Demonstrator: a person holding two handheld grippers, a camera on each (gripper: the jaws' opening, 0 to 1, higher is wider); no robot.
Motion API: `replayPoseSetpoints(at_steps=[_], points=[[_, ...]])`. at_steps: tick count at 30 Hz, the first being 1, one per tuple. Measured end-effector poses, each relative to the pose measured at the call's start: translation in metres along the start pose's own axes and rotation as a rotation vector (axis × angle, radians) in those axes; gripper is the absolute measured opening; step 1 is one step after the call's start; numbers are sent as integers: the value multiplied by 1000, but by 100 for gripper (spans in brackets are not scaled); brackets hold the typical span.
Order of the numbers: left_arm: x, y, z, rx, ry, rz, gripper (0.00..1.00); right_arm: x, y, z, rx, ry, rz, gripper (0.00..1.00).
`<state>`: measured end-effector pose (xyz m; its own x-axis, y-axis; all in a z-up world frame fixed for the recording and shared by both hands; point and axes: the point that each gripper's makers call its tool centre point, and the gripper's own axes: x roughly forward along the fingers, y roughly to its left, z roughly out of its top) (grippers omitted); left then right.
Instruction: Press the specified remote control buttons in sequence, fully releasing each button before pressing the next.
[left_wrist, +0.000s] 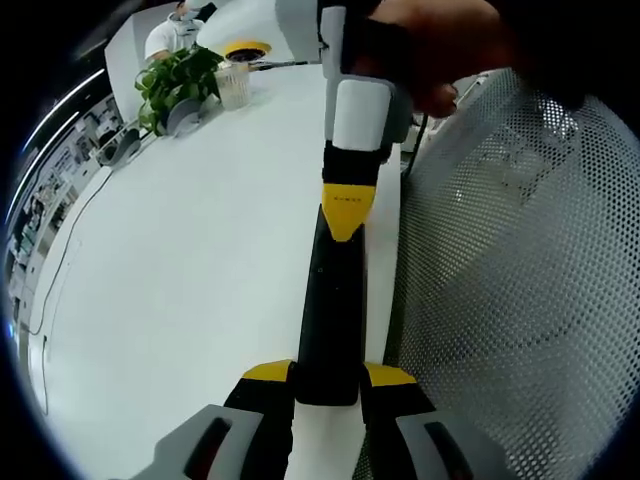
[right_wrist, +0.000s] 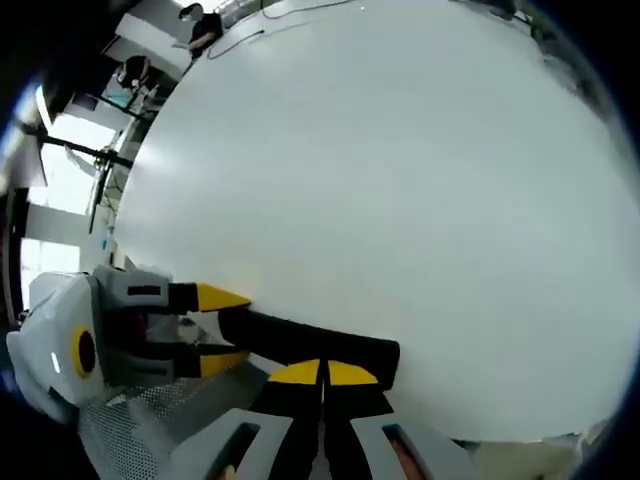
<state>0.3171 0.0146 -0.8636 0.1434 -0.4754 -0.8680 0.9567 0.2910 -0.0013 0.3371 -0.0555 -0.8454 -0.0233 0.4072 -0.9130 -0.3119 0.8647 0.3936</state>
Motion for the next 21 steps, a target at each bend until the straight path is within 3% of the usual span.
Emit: replayPoseSetpoints(at_steps=[7,10,13,21], points=[[0,0,1,-8,4,7,26,6,2,-2,-40,24,-6,0],[1,0,1,-7,3,7,26,7,4,1,-87,13,-20,0],[1,0,1,-7,3,6,26,11,0,-3,-125,43,-49,0],[0,0,1,-7,11,8,26,11,0,-1,-125,25,-46,0]])
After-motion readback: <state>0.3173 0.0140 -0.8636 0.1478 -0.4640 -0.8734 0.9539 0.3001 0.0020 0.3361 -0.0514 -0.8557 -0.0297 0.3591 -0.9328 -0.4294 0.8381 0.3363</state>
